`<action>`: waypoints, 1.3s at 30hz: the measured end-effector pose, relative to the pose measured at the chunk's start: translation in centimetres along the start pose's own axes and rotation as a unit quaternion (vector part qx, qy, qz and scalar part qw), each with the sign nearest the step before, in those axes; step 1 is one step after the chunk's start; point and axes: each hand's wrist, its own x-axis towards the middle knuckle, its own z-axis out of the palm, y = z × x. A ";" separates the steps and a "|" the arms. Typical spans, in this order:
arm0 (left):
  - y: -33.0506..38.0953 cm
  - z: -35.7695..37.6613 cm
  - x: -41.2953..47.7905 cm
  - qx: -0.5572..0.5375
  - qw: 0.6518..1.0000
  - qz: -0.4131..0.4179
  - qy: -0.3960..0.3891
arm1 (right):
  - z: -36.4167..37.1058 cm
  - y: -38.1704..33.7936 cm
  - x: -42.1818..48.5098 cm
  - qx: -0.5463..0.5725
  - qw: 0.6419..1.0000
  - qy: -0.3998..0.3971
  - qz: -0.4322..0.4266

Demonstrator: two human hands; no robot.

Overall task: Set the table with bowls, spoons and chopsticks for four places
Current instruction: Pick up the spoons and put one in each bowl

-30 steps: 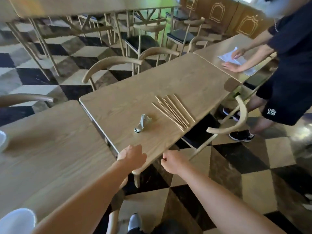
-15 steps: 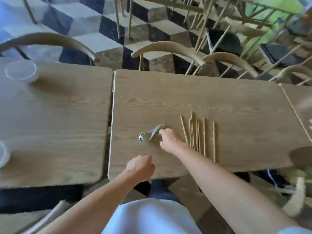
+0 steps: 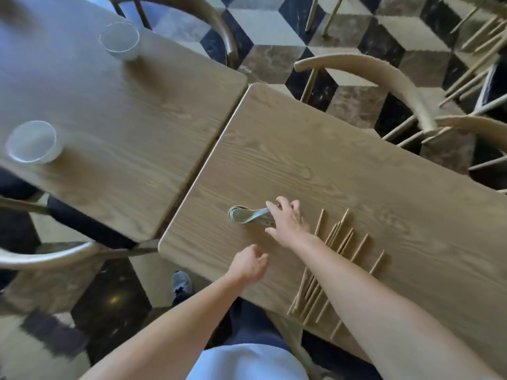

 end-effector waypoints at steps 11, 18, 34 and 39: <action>1.3 0.5 1.9 -0.422 0.902 -0.087 0.028 | 1.6 -0.8 -0.9 0.022 0.999 -0.034 0.001; 0.2 0.5 2.0 -0.505 0.857 -0.086 0.051 | 2.7 -2.4 -1.9 0.142 0.985 -0.077 0.064; -2.6 -3.3 -0.7 -0.536 0.843 -0.027 0.033 | 0.9 -8.4 -6.1 0.239 0.963 -0.122 0.017; -5.6 -5.4 -2.7 -0.537 0.840 -0.013 0.081 | 0.0 -11.5 -7.0 0.161 0.972 -0.164 -0.056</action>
